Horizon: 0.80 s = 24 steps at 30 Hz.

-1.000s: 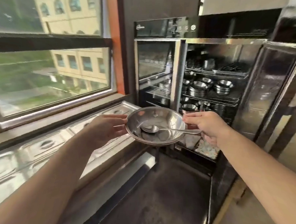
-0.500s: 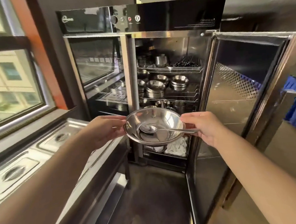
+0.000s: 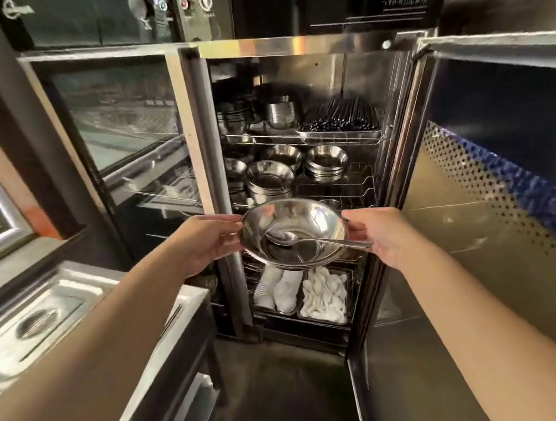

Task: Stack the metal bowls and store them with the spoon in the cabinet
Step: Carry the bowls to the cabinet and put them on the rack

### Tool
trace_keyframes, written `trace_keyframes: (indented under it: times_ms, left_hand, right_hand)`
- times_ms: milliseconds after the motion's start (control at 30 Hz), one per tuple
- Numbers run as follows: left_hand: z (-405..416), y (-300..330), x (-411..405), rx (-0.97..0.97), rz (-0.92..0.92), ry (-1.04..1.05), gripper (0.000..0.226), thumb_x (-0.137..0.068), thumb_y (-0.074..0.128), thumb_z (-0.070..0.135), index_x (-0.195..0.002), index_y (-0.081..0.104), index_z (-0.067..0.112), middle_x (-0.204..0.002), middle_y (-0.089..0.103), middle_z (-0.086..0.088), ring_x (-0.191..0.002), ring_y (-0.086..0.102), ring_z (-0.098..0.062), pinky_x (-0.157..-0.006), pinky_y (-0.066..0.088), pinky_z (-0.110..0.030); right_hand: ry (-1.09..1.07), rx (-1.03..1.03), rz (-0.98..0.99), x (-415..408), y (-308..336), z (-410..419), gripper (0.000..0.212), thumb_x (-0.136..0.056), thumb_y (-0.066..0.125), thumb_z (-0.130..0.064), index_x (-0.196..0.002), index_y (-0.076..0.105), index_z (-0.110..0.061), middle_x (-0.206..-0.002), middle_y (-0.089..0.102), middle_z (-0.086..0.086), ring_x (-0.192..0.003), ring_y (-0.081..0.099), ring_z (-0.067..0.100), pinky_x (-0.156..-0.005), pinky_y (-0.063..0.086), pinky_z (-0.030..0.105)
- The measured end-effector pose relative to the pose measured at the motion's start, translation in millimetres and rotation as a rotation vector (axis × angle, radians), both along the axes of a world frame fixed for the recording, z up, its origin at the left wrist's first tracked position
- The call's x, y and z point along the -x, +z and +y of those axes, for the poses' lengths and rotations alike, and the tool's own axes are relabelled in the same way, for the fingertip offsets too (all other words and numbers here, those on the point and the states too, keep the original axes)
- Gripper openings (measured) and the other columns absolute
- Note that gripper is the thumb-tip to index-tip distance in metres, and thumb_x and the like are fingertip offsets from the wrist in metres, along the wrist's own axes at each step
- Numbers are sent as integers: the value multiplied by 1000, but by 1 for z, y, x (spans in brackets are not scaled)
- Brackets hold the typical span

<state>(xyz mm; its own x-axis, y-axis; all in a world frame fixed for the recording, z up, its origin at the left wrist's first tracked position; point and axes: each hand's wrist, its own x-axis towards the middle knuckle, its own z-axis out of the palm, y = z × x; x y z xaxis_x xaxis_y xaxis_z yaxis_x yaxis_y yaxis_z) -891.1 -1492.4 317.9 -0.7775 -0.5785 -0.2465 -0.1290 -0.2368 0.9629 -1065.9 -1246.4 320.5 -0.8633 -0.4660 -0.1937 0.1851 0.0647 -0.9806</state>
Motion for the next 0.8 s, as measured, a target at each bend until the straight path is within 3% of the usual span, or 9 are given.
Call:
trace_keyframes:
  times_ms: [267, 433, 567, 633, 700, 733, 800]
  left_hand:
    - [-65, -21, 150, -21, -9, -111, 23, -92, 61, -6, -115, 67, -5, -94, 77, -18, -73, 76, -20, -59, 61, -29]
    - [-103, -31, 252, 18, -12, -308, 19, -93, 63, 5, -105, 72, -6, -102, 76, -21, -83, 76, -22, -67, 62, -29]
    - [-128, -30, 324, 44, -60, -402, 22, -93, 64, 8, -109, 69, -6, -109, 76, -18, -102, 74, -28, -79, 63, -35]
    - [-136, -29, 357, 65, -96, -457, 21, -93, 65, 8, -108, 69, -5, -108, 76, -16, -101, 74, -25, -82, 62, -36]
    - [-138, -30, 381, 51, -109, -490, 14, -95, 62, 8, -101, 70, -2, -98, 77, -12, -86, 74, -18, -71, 63, -30]
    - [-139, -32, 393, 45, -123, -506, 11, -95, 60, 7, -95, 69, 1, -94, 76, -10, -80, 73, -16, -66, 63, -28]
    - [-143, -37, 416, 56, -156, -542, 10, -95, 60, 9, -91, 68, 5, -95, 74, -9, -85, 72, -19, -68, 63, -31]
  right_hand:
    - [-95, -69, -14, 119, -19, -51, 19, -91, 71, -17, -101, 71, -1, -89, 78, 18, -67, 74, 27, -55, 59, 31]
    - [-195, -150, -3, 192, -26, -80, 24, -91, 73, -21, -106, 70, -3, -87, 79, 13, -75, 77, 28, -59, 61, 34]
    - [-309, -250, 2, 241, -29, -104, 32, -86, 77, -26, -109, 70, -4, -98, 77, 15, -78, 77, 28, -75, 63, 43]
    - [-364, -287, 15, 261, -27, -113, 39, -81, 80, -30, -107, 70, -3, -98, 76, 16, -81, 77, 31, -82, 61, 49]
    - [-402, -310, 36, 277, -26, -120, 45, -74, 81, -33, -102, 72, 1, -97, 76, 19, -87, 75, 36, -87, 58, 54]
    - [-424, -324, 45, 287, -29, -124, 45, -72, 81, -33, -98, 72, 2, -96, 76, 20, -88, 74, 36, -88, 58, 54]
    - [-477, -437, 117, 305, -36, -133, 38, -74, 78, -37, -83, 73, -1, -85, 76, 15, -78, 74, 30, -77, 61, 41]
